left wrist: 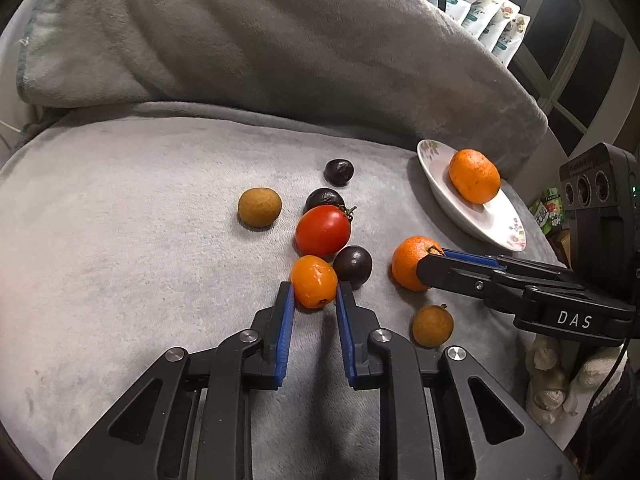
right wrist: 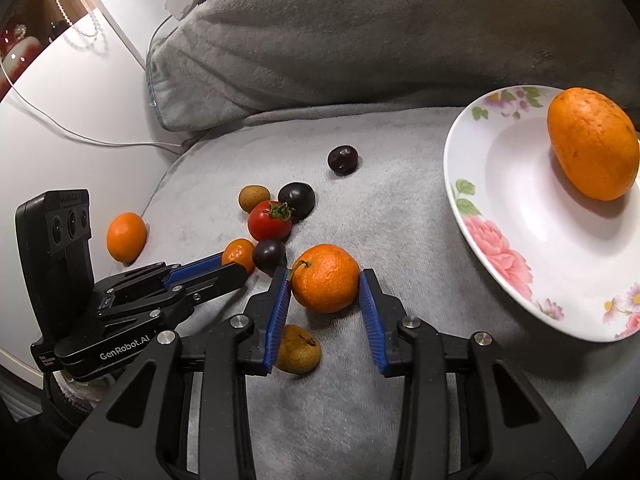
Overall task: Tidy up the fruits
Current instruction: 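Carry both mandarins to the plate with the right and left grippers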
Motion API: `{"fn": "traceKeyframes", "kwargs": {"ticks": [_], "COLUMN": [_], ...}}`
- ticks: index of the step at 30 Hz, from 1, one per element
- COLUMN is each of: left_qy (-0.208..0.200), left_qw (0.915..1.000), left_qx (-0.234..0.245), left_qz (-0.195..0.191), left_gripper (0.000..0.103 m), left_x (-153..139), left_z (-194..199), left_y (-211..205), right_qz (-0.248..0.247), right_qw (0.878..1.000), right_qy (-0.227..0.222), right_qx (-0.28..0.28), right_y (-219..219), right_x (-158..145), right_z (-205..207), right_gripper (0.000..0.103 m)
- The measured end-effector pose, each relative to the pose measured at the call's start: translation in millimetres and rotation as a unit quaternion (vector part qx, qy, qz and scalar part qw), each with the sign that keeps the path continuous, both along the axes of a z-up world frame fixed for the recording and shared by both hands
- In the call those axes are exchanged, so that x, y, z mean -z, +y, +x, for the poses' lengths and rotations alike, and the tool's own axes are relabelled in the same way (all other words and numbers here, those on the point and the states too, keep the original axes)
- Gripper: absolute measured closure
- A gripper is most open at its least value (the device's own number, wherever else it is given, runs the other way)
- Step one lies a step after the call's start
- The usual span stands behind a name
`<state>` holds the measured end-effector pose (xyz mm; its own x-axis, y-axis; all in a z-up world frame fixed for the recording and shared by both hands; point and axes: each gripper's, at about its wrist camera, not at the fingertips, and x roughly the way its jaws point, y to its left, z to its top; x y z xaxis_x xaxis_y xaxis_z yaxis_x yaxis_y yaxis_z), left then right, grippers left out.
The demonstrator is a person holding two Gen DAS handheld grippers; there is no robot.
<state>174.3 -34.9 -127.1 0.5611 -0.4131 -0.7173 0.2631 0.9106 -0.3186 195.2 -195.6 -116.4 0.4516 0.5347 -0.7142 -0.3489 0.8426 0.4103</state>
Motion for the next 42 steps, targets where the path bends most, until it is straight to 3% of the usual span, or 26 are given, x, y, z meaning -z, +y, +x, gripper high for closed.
{"fn": "traceKeyframes", "kwargs": {"ticks": [11, 26, 42], "left_qy": [-0.014, -0.03, -0.033], "left_qw": [0.9992, 0.9971, 0.9952], "left_qx": [0.003, 0.045, 0.083], "left_qz": [-0.036, -0.054, -0.038], "left_gripper": [0.084, 0.084, 0.084], "left_x": [-17, -36, -41], "left_z": [-16, -15, -1], "left_y": [3, -49, -107], "right_qz": [0.003, 0.015, -0.016], "right_qw": [1.0, 0.996, 0.991], "right_qy": [-0.027, -0.055, -0.077], "right_qx": [0.013, 0.072, 0.109], "right_y": [-22, -95, -135], "right_x": [-18, -40, -43], "right_z": [-21, -45, -48], "right_gripper": [0.067, 0.067, 0.067]}}
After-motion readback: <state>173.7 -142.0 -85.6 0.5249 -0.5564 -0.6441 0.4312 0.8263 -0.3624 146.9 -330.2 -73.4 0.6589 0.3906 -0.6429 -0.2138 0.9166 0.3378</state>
